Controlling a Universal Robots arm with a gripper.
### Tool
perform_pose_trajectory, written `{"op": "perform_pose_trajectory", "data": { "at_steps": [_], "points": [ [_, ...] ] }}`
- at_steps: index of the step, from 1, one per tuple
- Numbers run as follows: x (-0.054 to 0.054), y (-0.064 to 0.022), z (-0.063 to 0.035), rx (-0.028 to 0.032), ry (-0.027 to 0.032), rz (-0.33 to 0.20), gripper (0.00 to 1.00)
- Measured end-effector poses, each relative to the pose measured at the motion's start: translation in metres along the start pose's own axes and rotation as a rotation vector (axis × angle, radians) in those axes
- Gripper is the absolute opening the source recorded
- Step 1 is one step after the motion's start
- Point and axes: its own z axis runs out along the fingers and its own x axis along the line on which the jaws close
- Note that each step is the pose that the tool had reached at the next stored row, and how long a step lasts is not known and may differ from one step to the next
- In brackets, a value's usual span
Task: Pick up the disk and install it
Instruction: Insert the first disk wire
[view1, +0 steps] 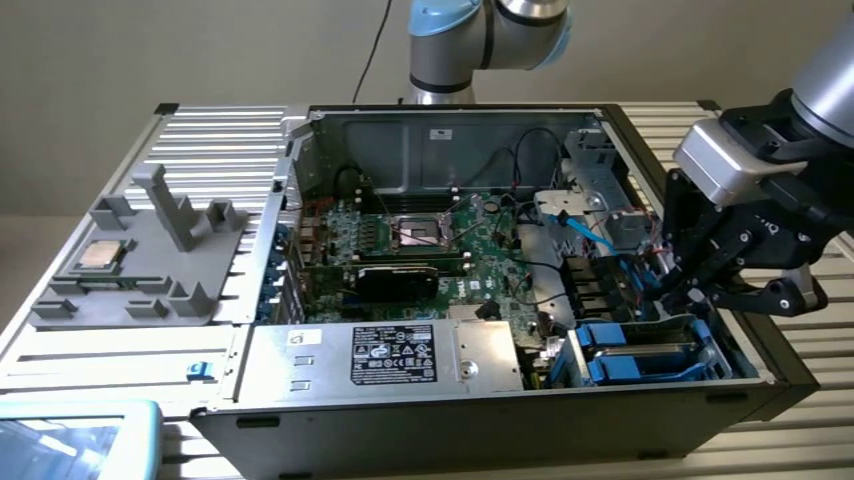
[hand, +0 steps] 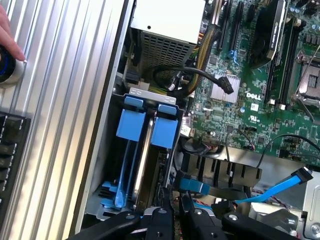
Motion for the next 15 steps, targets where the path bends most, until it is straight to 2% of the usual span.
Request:
{"op": "perform_pose_trajectory", "data": {
  "at_steps": [2,3,4,5,7,9,10,11,13,15],
  "points": [
    [-0.0013,-0.0003,0.0011,0.0001,0.0007,0.003,0.16],
    [-0.0016,-0.0004,0.0012,-0.0004,0.0036,0.003,0.16],
    [-0.0018,-0.0004,0.0012,-0.0015,0.0099,0.004,0.16],
    [-0.0019,-0.0004,0.0012,-0.0040,0.0229,0.005,0.16],
    [-0.0023,-0.0004,0.0013,-0.0103,0.0557,0.007,0.16],
    [-0.0028,-0.0006,0.0013,-0.0161,0.0861,0.009,0.16],
    [-0.0030,-0.0006,0.0014,-0.0184,0.0981,0.010,0.16],
    [-0.0032,-0.0006,0.0014,-0.0202,0.1074,0.011,0.16],
    [-0.0036,-0.0008,0.0014,-0.0229,0.1215,0.012,0.16],
    [-0.0041,-0.0009,0.0015,-0.0241,0.1280,0.012,0.16]
  ]
}}
